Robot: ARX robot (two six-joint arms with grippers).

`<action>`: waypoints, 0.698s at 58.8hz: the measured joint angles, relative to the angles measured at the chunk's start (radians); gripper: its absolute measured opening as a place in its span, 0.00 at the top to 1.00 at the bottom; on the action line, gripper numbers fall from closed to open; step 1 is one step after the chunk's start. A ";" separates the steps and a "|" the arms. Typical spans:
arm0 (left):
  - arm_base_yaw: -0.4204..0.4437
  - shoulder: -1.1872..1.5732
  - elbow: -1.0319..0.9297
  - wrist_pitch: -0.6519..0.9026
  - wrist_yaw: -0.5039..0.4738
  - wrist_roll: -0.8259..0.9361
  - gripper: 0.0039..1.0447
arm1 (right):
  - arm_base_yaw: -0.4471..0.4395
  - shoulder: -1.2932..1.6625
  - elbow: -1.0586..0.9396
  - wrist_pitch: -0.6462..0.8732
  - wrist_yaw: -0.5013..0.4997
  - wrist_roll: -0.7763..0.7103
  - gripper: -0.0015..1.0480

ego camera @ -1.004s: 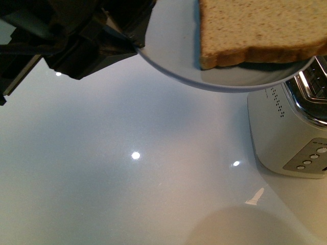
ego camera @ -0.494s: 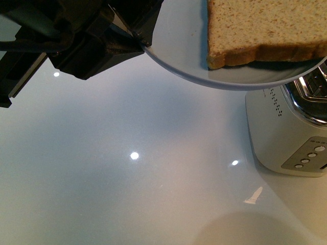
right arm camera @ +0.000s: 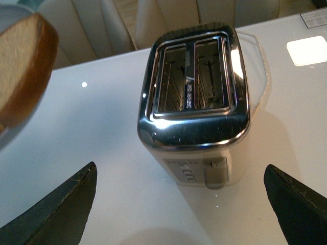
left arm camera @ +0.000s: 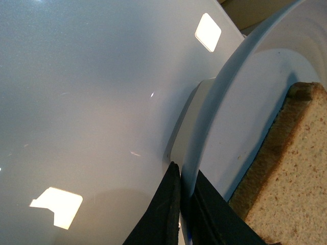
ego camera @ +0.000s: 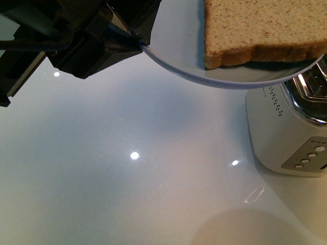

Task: Left arm holds plate, right arm toasts bread

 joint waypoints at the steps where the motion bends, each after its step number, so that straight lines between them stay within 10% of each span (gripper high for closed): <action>1: 0.000 0.000 0.000 0.000 0.000 0.000 0.97 | 0.000 0.010 0.006 0.008 -0.001 0.004 0.09; 41: 0.000 0.000 0.000 0.000 -0.001 -0.001 0.97 | 0.394 0.582 0.098 0.565 0.018 0.497 0.09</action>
